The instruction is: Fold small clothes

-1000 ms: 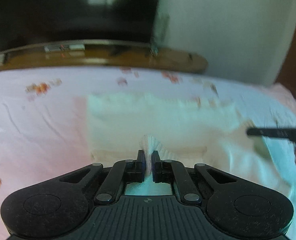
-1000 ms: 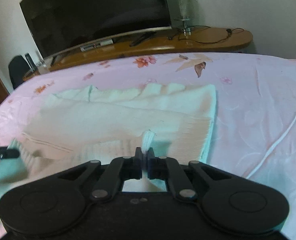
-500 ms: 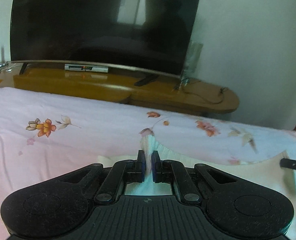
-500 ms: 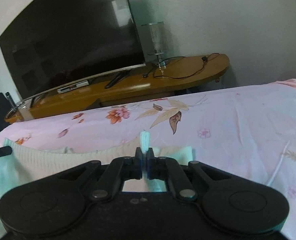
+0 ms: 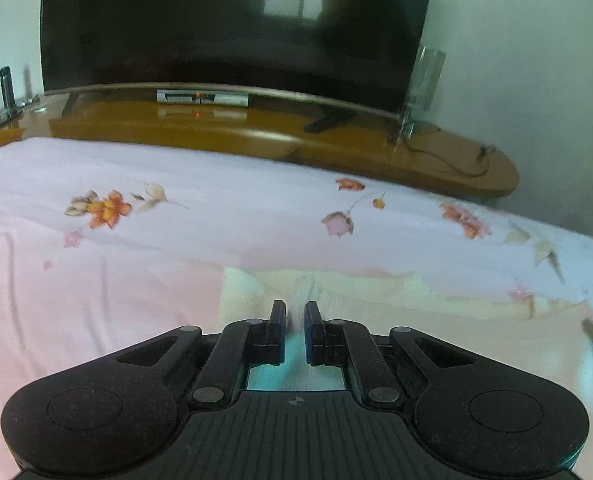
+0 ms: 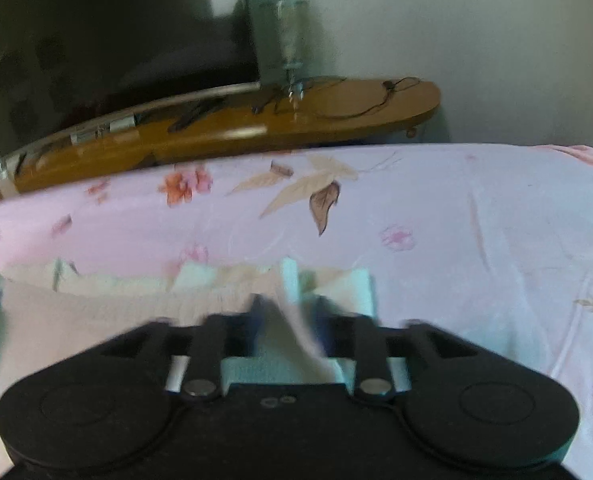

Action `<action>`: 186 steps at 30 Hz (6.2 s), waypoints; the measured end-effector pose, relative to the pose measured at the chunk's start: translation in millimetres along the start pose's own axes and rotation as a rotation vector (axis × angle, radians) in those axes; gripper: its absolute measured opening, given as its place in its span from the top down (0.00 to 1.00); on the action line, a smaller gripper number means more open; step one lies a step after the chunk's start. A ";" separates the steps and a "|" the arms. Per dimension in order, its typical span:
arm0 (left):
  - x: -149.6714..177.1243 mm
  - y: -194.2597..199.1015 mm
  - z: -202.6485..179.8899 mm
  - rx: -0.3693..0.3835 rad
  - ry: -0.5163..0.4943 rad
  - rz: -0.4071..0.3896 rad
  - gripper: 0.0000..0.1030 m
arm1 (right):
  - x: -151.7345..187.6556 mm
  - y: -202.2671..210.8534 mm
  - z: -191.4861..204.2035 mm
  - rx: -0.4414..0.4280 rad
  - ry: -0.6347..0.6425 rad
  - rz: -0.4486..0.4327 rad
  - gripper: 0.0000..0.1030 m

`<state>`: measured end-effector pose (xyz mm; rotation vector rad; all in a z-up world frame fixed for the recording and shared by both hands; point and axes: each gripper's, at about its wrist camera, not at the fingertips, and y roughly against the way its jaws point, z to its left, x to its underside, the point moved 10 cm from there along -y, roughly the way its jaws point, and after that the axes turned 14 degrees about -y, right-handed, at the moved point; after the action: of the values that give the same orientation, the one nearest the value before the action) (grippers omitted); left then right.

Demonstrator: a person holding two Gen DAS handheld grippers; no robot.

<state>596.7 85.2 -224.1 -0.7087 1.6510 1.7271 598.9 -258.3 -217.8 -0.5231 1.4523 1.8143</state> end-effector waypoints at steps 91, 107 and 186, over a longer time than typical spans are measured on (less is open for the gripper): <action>154.6 132.1 -42.6 0.167 0.297 0.250 0.00 | 152.8 149.1 50.8 -0.010 0.031 0.123 0.68; 155.8 135.2 -37.3 0.214 0.419 0.230 0.00 | 152.7 147.5 29.9 -0.039 -0.033 0.145 0.64; 154.2 123.5 -36.3 0.145 0.573 0.269 0.00 | 133.0 101.5 99.7 -0.129 0.089 0.173 0.60</action>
<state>401.0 60.4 -262.3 -1.0142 2.3258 1.6485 449.8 -132.8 -218.6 -0.5631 1.4852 2.0550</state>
